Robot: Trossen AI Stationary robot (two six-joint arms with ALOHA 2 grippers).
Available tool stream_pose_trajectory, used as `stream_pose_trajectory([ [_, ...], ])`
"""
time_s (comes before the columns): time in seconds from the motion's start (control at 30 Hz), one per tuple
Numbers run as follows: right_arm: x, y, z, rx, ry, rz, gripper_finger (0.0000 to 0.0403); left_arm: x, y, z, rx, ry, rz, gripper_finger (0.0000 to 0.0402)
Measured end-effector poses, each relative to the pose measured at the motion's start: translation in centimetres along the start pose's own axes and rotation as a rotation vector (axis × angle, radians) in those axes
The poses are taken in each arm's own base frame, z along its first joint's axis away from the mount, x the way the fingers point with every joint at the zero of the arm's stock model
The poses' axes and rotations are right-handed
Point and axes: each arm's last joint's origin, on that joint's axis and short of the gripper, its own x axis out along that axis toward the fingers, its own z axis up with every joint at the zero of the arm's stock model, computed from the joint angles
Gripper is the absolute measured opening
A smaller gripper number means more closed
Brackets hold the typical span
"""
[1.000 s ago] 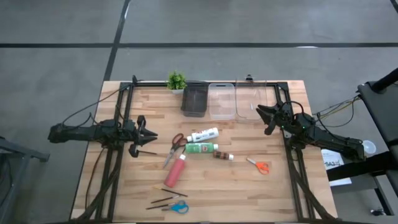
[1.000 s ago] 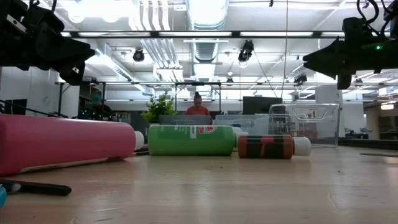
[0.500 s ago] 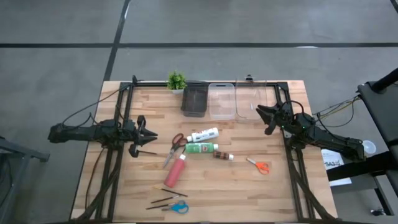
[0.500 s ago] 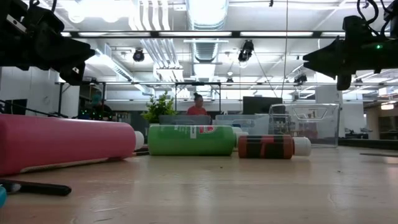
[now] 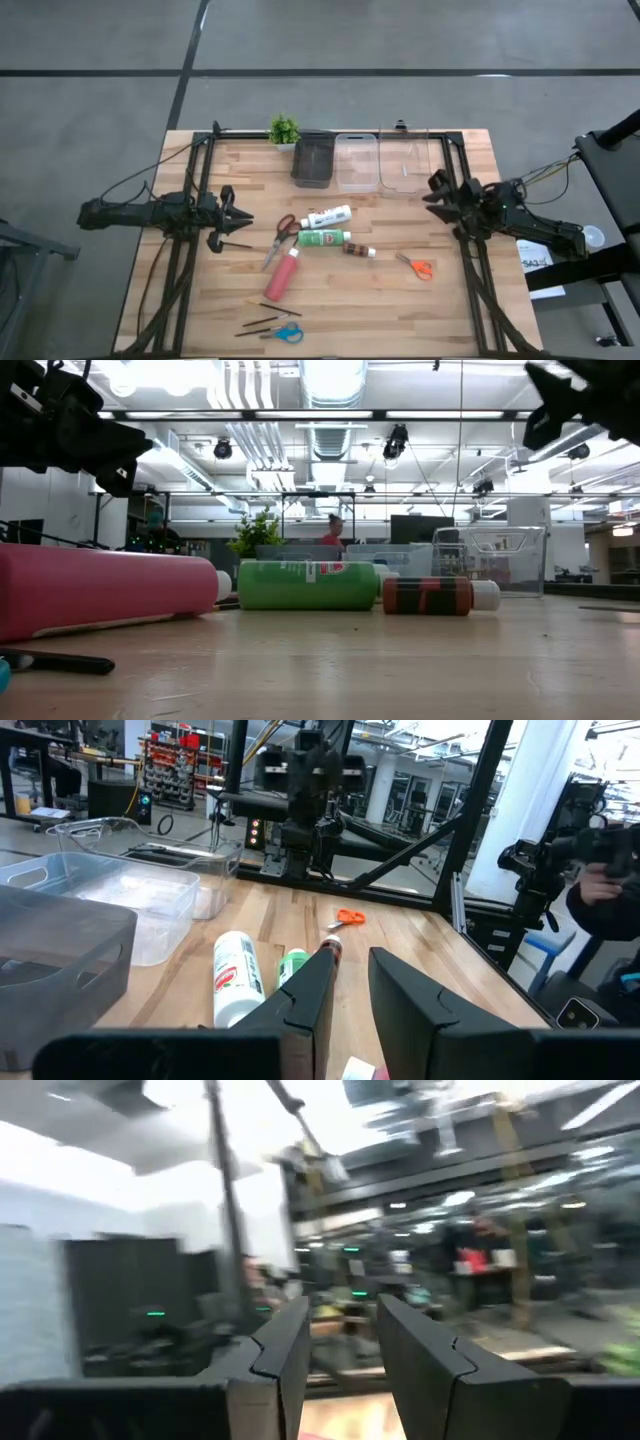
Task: Pick & Place Paint Supplies
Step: Put the orange paint bottle into the transparent bin
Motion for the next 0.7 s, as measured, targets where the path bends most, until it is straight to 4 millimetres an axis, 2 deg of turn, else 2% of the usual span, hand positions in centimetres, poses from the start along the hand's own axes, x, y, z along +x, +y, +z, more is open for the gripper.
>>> stream_pose_trajectory([
  [0.17,0.0,0.12,0.06,0.136,0.005,0.03,0.0115,0.0,0.0,0.0,0.0,0.0,0.0,0.0077],
  [0.43,-0.05,0.49,-0.32,0.156,0.106,0.17,0.0115,0.0,0.0,0.0,0.0,0.0,-0.001,0.0077],
  [0.7,-0.05,0.49,-0.36,0.195,0.114,0.171,0.0115,0.0,0.0,0.0,0.0,0.0,-0.001,0.0077],
])
